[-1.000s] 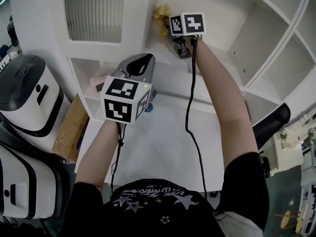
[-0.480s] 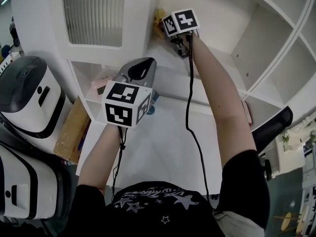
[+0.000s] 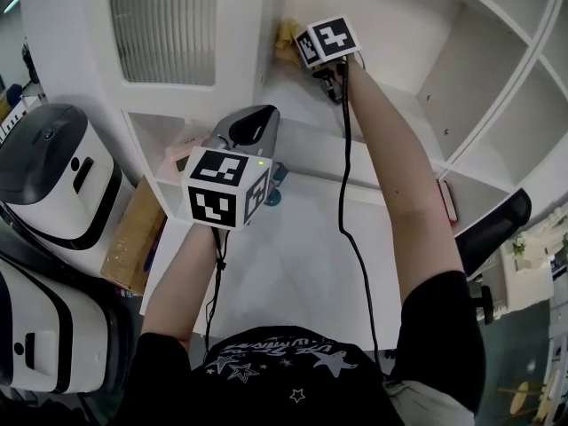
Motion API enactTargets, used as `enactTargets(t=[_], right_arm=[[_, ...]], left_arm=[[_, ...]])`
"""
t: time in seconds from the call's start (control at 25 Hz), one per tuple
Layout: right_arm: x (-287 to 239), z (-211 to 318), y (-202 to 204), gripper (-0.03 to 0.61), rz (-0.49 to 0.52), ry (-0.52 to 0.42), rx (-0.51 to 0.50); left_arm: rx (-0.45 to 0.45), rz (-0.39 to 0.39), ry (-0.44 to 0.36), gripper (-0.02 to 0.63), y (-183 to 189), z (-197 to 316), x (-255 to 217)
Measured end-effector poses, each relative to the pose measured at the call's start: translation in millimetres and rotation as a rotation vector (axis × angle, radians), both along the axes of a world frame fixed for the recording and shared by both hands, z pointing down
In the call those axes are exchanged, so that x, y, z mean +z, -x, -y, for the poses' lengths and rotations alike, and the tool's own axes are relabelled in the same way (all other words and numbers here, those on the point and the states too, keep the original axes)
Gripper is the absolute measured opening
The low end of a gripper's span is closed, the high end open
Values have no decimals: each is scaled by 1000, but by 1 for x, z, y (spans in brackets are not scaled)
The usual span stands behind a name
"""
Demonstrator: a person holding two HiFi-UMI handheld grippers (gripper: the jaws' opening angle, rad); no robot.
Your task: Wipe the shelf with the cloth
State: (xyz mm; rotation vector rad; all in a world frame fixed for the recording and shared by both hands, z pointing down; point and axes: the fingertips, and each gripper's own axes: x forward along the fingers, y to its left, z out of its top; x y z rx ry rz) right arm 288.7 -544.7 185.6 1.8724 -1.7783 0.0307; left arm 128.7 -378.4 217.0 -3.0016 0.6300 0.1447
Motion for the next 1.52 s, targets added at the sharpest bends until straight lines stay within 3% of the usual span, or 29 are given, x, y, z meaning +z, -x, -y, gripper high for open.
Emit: enactTargets(t=[0.6, 0.84, 1.08, 1.52], right_arm=[[-2, -64, -78, 87, 23, -34, 162], [-9, -103, -123, 87, 62, -106, 306], [-19, -145, -166, 87, 29, -171, 505], [-26, -184, -203, 87, 47, -255, 732]], left_arm=[[53, 15, 11, 2, -18, -17, 1], [92, 24, 12, 2, -30, -30, 5], [133, 31, 10, 2, -37, -39, 7], [174, 28, 24, 2, -41, -38, 13]])
